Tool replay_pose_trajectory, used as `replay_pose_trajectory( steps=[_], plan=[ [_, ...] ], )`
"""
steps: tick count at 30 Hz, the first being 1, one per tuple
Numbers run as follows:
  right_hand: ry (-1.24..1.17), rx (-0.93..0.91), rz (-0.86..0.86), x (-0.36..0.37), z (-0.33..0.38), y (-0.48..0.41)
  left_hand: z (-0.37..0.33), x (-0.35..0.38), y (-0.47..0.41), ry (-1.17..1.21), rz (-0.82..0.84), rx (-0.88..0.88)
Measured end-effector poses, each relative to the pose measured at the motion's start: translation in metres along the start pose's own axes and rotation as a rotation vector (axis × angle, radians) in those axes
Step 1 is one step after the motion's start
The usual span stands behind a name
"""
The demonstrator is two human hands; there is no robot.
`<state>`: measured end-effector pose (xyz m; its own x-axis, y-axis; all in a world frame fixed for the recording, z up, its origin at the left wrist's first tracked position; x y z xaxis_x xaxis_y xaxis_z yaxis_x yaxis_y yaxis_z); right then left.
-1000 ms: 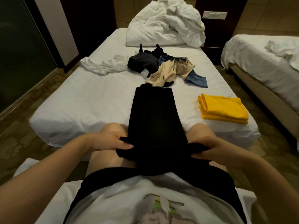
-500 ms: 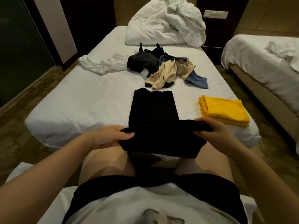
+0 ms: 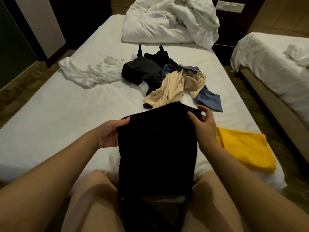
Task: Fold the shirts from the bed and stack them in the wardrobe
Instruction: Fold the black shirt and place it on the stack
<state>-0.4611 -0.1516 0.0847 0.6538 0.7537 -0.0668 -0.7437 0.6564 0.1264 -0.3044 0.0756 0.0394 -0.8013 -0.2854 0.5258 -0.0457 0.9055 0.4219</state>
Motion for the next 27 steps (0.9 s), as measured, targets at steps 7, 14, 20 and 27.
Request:
replay_pose_trajectory(
  steps=[7, 14, 20, 27],
  plan=[
    [0.305, 0.481, 0.029, 0.014, -0.159, -0.082, 0.059, -0.109, -0.062, 0.183, -0.564, 0.076],
    [0.287, 0.403, -0.026, 0.012, -0.158, -0.09, 0.049, -0.124, -0.069, 0.007, -0.668, 0.209],
    [0.207, 0.381, 0.077, 0.031, -0.151, -0.097, 0.052, -0.11, -0.066, -0.038, -0.743, 0.225],
    [0.405, 0.344, 0.08, 0.031, -0.15, -0.019, 0.12, -0.067, -0.029, -0.169, -0.691, 0.088]
  ],
)
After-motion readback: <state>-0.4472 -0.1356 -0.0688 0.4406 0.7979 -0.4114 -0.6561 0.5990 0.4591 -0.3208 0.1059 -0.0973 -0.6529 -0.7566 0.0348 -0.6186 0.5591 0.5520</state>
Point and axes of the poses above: each hand's wrist, its own y-axis away from the middle knuckle, its own x-axis out of the palm, z = x × y, the point moved 8 cm from there along -y, towards the middle knuckle, and after that the axes turned 11 degrees about z, right-handed, at the moved point
